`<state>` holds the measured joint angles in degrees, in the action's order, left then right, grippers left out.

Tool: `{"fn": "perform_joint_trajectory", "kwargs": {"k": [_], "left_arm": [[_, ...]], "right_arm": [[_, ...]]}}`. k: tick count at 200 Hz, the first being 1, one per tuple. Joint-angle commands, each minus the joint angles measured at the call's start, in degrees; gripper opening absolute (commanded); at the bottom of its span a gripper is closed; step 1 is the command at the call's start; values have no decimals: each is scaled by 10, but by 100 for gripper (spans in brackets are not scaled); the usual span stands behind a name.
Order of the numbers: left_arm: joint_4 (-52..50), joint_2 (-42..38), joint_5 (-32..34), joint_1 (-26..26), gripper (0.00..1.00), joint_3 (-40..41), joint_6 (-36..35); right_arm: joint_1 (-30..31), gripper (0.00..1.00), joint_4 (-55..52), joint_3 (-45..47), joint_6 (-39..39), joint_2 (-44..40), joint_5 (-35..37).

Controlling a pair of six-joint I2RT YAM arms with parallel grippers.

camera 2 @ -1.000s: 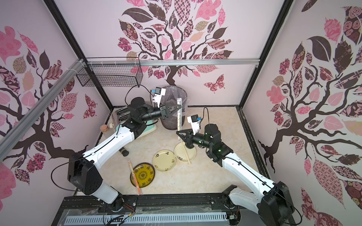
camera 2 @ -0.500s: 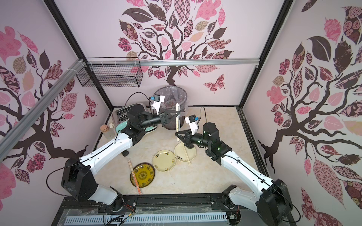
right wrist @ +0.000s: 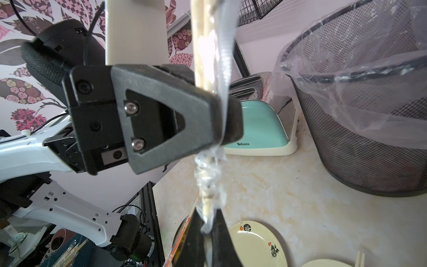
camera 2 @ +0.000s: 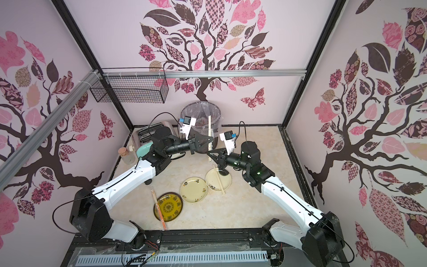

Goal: Remove the packaging of disposable chopsticks
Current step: Remove the packet bag from the disposable chopsticks.

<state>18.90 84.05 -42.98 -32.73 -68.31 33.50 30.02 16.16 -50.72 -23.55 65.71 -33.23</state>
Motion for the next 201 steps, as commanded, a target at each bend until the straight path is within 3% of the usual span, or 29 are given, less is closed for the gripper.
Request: {"fn": "perform_joint_trajectory", "kwargs": {"k": [1,66,101,175,201], "left_arm": [[-77,-11,-21,-14,16,-13,-21],[-115,-5,-21,14,45,-107,-32],[-128,3,-29,29,54,-159,-38],[-189,50,-30,38,56,-247,-56],[-189,59,-41,34,47,-250,-54]], "right_arm": [[-7,0,105,-32,3,-23,18],[-6,0,109,6,-13,-29,-10],[-5,0,117,18,-21,-24,-18],[-1,0,121,12,-23,-9,-22],[0,0,121,11,-22,-9,-13]]}}
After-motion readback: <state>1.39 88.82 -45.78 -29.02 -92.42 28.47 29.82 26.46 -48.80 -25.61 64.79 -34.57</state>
